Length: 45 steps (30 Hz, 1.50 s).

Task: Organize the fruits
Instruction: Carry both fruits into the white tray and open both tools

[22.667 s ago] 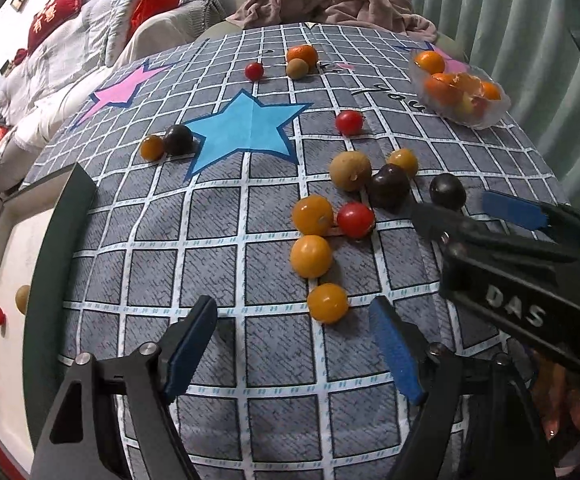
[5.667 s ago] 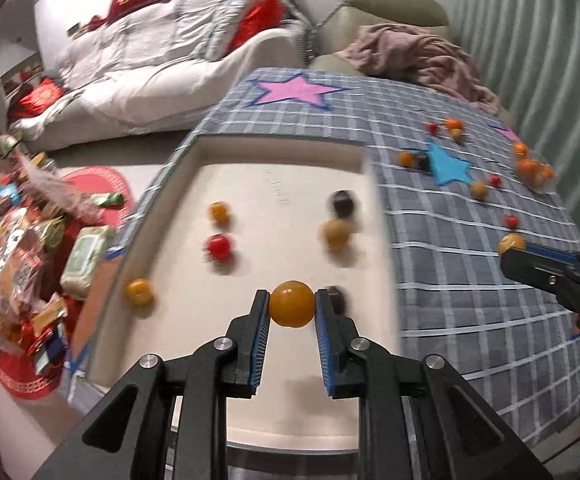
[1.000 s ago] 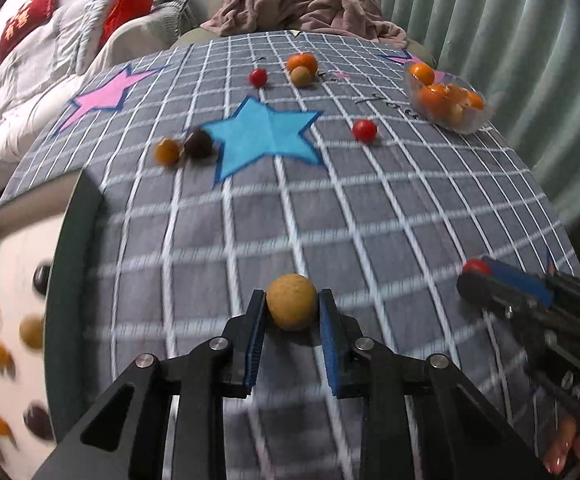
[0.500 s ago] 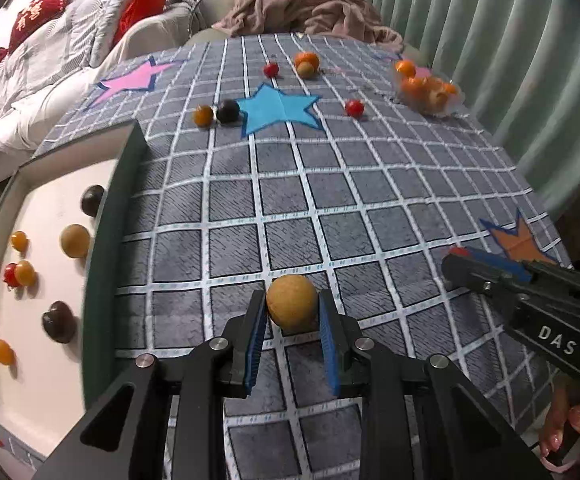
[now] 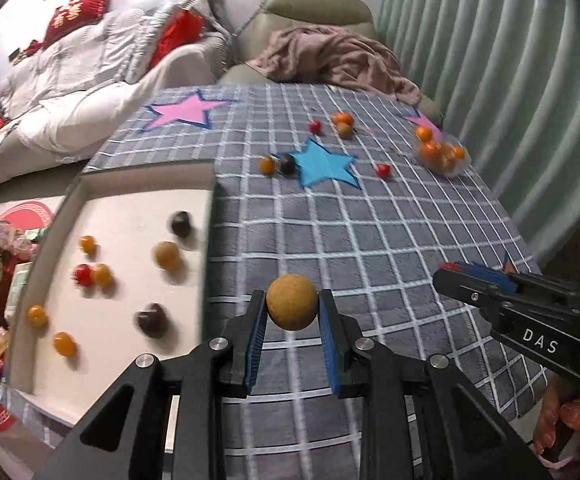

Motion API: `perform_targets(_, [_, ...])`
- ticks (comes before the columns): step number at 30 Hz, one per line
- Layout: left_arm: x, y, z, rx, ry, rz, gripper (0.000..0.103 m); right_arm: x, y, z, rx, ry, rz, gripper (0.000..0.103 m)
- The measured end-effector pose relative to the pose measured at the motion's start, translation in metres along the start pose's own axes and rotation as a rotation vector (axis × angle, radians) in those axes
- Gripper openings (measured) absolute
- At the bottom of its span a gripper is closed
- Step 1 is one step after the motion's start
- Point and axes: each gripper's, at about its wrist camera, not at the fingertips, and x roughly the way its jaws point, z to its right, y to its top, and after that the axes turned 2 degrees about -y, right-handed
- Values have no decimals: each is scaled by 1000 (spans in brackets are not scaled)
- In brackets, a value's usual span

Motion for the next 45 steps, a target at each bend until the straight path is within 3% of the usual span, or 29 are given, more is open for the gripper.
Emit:
perform_targets(19, [-18,-17,-111,-163,168,13,27,27,20,-117,-197,96,-54,22])
perform_targets(45, [39,-21,-142,-190,279,-144,27,137,63,-198,-370,164,-229,22])
